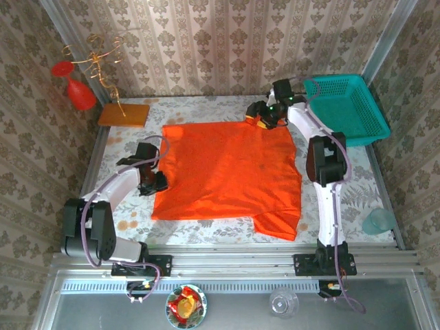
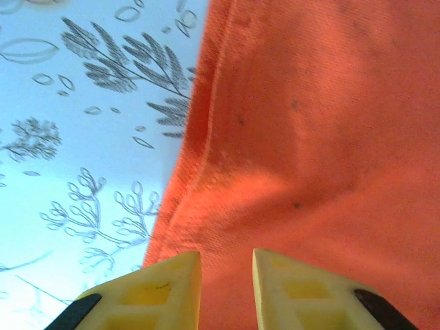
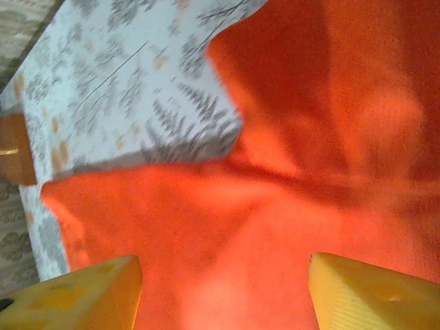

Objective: Fold the inside-out t-shirt
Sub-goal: Smooth out the T-shirt at the center of the table.

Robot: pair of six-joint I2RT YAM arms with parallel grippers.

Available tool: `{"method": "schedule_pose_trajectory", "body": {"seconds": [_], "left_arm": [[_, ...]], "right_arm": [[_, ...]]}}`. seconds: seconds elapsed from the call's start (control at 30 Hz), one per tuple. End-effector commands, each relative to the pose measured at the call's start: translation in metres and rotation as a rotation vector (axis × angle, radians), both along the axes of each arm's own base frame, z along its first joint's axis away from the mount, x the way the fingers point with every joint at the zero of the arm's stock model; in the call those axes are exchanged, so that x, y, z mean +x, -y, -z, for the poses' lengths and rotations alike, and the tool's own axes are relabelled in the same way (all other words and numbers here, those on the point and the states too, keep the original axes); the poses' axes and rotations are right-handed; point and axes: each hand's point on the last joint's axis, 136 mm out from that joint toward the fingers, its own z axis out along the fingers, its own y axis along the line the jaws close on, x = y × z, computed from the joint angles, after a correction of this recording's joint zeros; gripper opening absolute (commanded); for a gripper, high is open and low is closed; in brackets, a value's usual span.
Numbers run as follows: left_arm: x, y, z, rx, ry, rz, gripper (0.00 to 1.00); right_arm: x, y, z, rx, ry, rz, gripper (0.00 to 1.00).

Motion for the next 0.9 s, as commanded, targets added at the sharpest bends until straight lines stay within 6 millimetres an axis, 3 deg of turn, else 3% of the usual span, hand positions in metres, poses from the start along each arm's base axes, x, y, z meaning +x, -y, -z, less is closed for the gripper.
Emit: {"method": "schedule_pose_trajectory", "body": {"seconds": [0.0, 0.13, 0.3, 0.5, 0.7, 0.87], "left_arm": [[0.004, -0.016, 0.003, 0.092, -0.036, 0.035, 0.26], [0.017, 0.0, 0.008, 0.012, -0.021, 0.078, 0.25], [0.028, -0.01, 0.014, 0.088, -0.056, 0.067, 0.24], [0.035, -0.009, 0.021, 0.097, -0.075, 0.092, 0.23], [0.034, -0.006, 0.026, 0.077, -0.089, 0.091, 0.2], [0.035, -0.008, 0.024, 0.086, -0.08, 0.087, 0.09]], "right_arm": [[-0.048, -0.003, -0.045, -0.005, 0.02, -0.058, 0.65], [-0.112, -0.003, -0.043, -0.024, -0.018, -0.081, 0.65], [-0.186, 0.012, -0.005, -0.076, -0.129, -0.083, 0.65], [-0.251, 0.041, 0.045, -0.178, -0.259, -0.032, 0.65], [-0.299, 0.06, 0.089, -0.225, -0.364, 0.038, 0.66], [-0.312, 0.074, 0.114, -0.282, -0.424, 0.089, 0.66]]}}
